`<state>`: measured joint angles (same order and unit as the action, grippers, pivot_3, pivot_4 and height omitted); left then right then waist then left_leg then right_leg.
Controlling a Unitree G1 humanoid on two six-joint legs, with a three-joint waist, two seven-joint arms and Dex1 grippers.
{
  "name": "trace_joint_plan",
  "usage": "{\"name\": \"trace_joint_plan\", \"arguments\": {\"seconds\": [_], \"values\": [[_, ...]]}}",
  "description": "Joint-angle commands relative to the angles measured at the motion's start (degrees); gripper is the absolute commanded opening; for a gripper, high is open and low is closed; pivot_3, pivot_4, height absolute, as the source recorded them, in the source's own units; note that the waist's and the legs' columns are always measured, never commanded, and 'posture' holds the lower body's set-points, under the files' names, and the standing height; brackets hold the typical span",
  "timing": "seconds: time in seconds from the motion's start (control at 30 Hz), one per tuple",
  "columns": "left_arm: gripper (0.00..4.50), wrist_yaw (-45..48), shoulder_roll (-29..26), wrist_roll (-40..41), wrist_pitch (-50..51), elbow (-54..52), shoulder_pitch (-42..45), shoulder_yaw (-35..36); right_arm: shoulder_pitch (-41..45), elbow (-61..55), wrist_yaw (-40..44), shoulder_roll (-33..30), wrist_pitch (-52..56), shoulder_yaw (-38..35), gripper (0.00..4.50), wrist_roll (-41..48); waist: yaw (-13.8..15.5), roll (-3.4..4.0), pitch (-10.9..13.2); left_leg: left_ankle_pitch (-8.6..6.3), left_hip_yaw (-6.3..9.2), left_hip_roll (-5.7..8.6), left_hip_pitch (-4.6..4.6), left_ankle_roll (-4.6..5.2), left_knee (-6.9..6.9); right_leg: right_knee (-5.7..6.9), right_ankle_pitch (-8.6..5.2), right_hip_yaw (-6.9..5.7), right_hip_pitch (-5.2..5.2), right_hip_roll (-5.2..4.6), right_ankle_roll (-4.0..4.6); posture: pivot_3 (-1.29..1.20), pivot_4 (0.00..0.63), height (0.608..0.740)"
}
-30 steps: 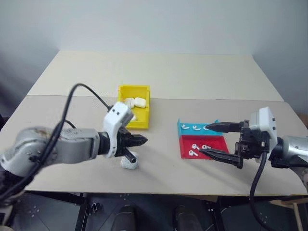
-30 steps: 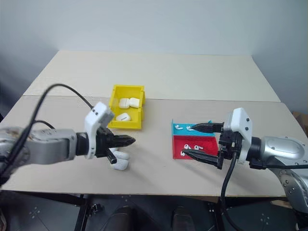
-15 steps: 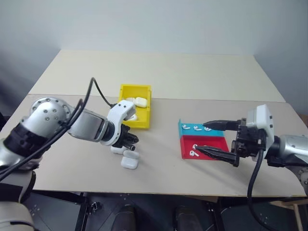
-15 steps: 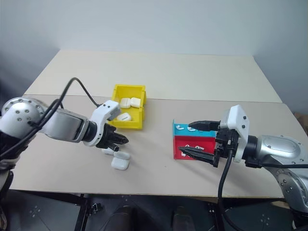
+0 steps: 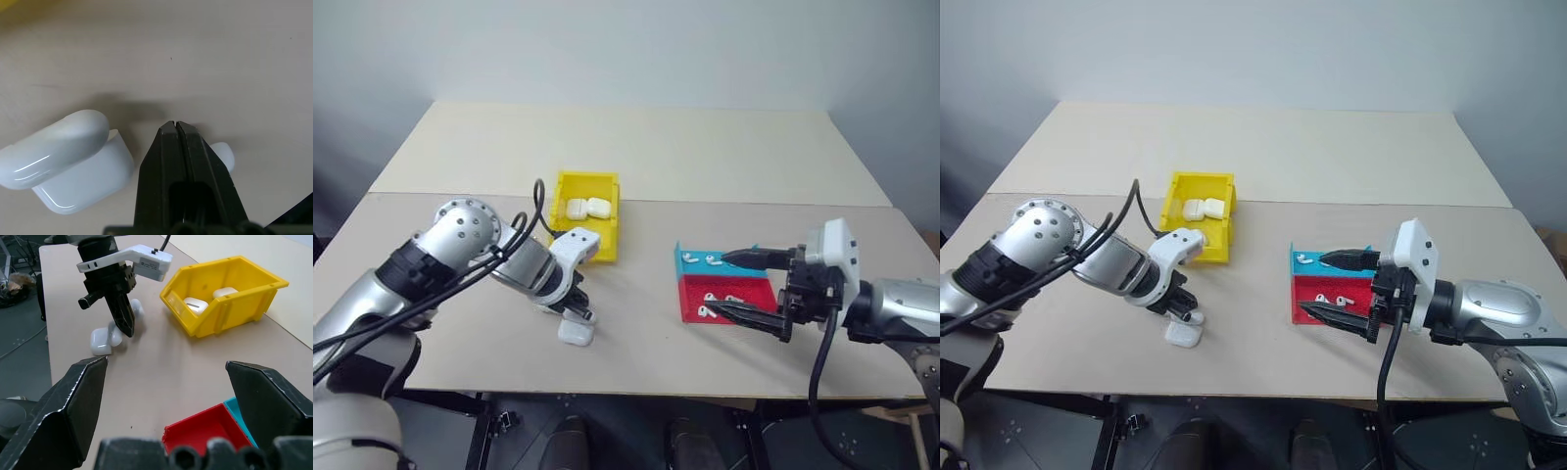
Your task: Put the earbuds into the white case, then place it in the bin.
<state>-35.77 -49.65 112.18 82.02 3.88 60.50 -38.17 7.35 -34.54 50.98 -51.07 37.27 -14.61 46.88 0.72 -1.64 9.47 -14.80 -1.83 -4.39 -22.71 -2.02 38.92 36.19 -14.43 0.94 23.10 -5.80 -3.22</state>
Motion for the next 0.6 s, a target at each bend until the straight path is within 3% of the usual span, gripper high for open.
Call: {"name": "trace_joint_plan", "arguments": {"seconds": [0.03, 0.6], "values": [[0.04, -1.34, -0.45, 0.82, 0.84, 0.28, 0.93, -0.54, -0.58, -1.79, 0.07, -0.08, -1.23, -2.53, 4.5, 0.71, 0.0, 0.0, 0.0, 0.0, 0.0, 0.0, 0.0, 0.01, 0.0, 0.0, 0.0, 0.0, 0.0, 0.0, 0.0, 0.0, 0.15, 0.74], [0.04, -3.34, -2.45, -4.59, 2.85, -0.39, -2.02, 1.15, -1.57, -2.28, -0.88, 0.0, -1.0, -2.35, 4.5, 0.93, -0.14, 0.0, 0.0, 0.0, 0.0, 0.0, 0.01, 0.0, -0.01, 0.0, 0.0, 0.0, 0.0, 0.0, 0.0, 0.0, 0.15, 0.74]]}}
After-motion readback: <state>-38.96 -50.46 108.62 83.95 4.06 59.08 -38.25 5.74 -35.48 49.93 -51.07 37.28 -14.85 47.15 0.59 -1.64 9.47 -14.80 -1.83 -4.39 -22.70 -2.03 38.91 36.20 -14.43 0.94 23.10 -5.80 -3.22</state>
